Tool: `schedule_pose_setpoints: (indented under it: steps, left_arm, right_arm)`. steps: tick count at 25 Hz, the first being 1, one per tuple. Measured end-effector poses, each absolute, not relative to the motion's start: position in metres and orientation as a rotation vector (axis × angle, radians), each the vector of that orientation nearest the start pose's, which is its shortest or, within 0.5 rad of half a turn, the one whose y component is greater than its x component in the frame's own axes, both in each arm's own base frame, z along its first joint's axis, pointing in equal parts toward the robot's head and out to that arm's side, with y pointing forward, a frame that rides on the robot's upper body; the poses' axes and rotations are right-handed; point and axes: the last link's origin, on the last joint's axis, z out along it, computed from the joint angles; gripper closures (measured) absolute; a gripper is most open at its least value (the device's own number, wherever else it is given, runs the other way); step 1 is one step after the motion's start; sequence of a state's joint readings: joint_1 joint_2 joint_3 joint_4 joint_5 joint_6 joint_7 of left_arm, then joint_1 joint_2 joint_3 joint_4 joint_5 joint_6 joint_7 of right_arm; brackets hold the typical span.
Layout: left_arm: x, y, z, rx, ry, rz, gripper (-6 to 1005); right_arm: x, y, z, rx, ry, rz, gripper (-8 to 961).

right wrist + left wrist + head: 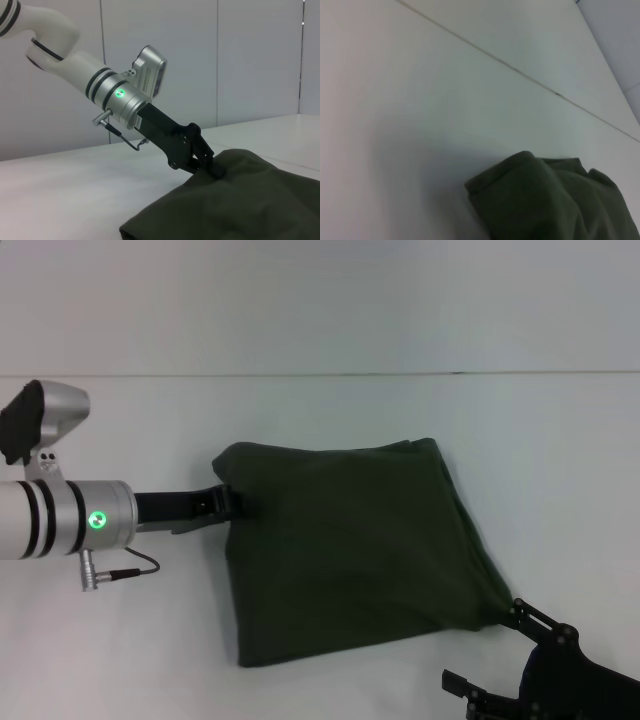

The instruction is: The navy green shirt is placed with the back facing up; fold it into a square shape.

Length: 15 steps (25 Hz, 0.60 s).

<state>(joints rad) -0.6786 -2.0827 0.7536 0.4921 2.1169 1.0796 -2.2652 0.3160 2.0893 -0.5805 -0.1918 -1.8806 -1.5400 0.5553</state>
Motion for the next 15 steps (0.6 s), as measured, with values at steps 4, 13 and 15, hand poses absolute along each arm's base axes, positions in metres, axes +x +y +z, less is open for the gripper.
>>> schedule_pose_setpoints:
  steps: [4,13,15]
  left_arm:
    - [-0.278,0.392,-0.028,-2.098,-1.723,-0.539,934]
    - [-0.278,0.411,-0.014,-2.019,-1.635,-0.543,934]
    - [-0.276,0.412,-0.015,-2.016,-1.628,-0.549,934]
  right_arm:
    - [0.32,0.225,-0.062,-2.51,0.347,0.818,8]
    - [0.318,0.227,-0.062,-2.512,0.34,0.824,8]
    - [0.318,0.227,-0.062,-2.513,0.34,0.825,8]
